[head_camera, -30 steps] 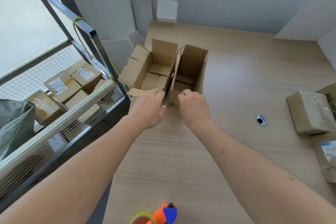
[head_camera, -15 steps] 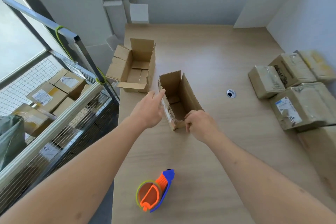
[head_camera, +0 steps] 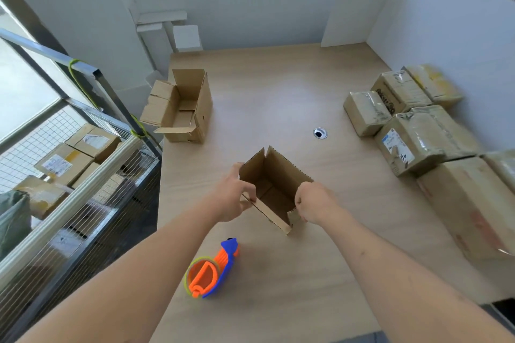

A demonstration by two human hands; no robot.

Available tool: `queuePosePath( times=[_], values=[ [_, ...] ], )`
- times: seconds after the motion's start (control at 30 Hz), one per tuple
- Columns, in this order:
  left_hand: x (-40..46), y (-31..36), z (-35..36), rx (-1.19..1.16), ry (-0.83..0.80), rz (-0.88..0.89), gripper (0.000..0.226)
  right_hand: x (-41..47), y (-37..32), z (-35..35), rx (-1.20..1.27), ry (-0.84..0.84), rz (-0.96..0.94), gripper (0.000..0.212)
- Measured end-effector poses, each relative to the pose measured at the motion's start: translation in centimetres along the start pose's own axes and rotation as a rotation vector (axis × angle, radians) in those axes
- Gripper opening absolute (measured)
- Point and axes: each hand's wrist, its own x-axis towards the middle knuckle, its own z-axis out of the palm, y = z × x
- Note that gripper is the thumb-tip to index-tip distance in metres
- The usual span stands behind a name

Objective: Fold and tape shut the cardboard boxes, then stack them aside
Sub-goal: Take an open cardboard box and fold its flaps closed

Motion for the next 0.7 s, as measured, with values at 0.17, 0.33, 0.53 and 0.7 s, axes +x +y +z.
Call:
queuePosePath(
  times=[0.17,0.33,0.53,0.7],
  values=[
    [-0.4,3.2,4.0,0.041,0.084,0.032,0.006,-0.4,3.3,0.9,-0.153,0.112,-0.241,0.019],
    [-1.6,4.4,6.5,0.047,0.079,-0.039,0.028,-0.7,4.7,2.5,-0.161,0.342,-0.411,0.048],
    [-3.2,5.5,7.6,-0.005,0.023,-0.213,0.015,-0.5,4.1,2.1,-0.167,0.335,-0.407,0.092],
    [-2.9,6.9,7.9,-0.153,0.349,-0.489,0.055,-0.9,4.5,3.2,0.005,0.245,-0.439,0.03]
  ],
)
